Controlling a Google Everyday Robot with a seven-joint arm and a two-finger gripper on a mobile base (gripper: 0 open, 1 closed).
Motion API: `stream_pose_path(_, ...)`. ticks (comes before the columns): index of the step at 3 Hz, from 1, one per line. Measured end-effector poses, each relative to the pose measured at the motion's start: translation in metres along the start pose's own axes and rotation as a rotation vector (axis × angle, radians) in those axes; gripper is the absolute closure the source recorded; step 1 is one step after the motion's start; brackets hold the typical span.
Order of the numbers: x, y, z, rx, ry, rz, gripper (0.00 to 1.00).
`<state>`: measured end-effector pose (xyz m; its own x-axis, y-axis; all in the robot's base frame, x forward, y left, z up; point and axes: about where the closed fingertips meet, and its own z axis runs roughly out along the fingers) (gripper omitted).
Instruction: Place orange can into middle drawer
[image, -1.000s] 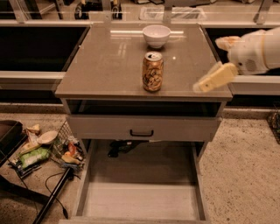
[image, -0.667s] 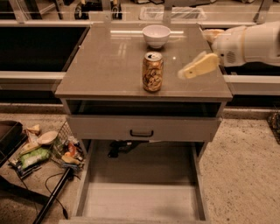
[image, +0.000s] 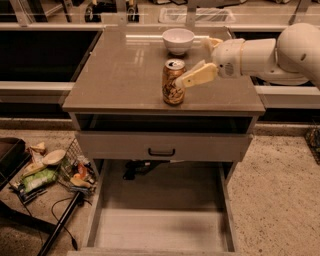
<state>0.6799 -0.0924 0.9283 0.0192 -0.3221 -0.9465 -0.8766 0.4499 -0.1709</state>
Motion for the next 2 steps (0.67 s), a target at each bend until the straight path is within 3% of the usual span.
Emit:
stream_pose_path(1,-0.001,0.016,0.031,-0.078,-0.051,0.014,0.0)
stream_pose_path(2,-0.003,0.027,0.053,-0.125,-0.077,0.015,0.17)
